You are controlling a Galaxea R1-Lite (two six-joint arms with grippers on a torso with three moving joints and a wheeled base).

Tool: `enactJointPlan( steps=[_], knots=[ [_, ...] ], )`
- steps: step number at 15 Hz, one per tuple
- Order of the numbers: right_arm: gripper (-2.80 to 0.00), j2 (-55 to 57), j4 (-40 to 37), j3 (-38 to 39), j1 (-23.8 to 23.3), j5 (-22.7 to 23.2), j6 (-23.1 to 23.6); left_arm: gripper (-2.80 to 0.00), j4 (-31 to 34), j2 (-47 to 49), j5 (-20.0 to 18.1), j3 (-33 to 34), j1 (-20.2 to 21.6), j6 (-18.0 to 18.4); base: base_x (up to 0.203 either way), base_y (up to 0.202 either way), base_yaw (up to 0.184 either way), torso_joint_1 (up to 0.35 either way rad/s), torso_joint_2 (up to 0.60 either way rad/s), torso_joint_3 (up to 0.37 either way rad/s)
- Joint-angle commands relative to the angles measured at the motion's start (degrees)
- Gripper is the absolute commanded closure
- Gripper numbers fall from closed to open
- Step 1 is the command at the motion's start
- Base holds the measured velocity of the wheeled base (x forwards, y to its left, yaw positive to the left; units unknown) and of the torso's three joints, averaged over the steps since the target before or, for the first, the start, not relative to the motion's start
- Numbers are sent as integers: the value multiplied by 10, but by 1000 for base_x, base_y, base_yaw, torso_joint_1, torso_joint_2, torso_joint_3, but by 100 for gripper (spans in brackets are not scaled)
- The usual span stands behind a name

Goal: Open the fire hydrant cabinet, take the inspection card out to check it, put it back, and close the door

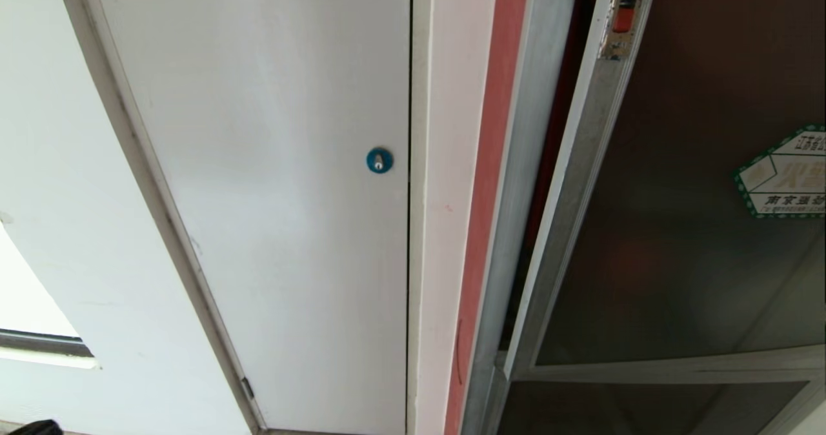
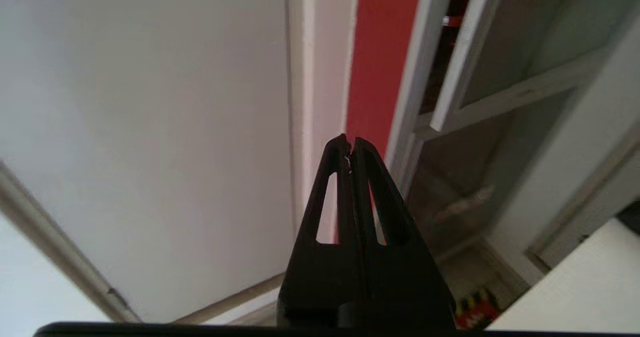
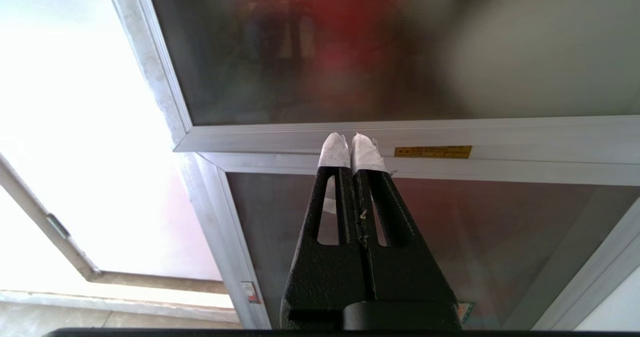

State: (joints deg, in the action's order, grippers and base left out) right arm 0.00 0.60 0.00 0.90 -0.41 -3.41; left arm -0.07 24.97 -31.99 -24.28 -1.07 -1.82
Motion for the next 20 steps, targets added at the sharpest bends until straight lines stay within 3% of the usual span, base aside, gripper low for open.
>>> enactJointPlan(
  steps=[1, 5, 11, 20],
  knots=[
    [0, 1, 0, 2, 0, 0, 0, 0, 0, 139, -44, -53, -21, -1, 0, 0, 0, 0, 0, 0],
    [0, 1, 0, 2, 1, 0, 0, 0, -22, 278, -84, -135, -148, -2, 0, 0, 0, 0, 0, 0],
    [0, 1, 0, 2, 1, 0, 0, 0, -149, 485, -88, -195, -233, -4, 0, 0, 0, 0, 0, 0],
    [0, 1, 0, 2, 0, 0, 0, 0, -159, 663, -87, -360, -319, -4, 0, 0, 0, 0, 0, 0]
  ],
)
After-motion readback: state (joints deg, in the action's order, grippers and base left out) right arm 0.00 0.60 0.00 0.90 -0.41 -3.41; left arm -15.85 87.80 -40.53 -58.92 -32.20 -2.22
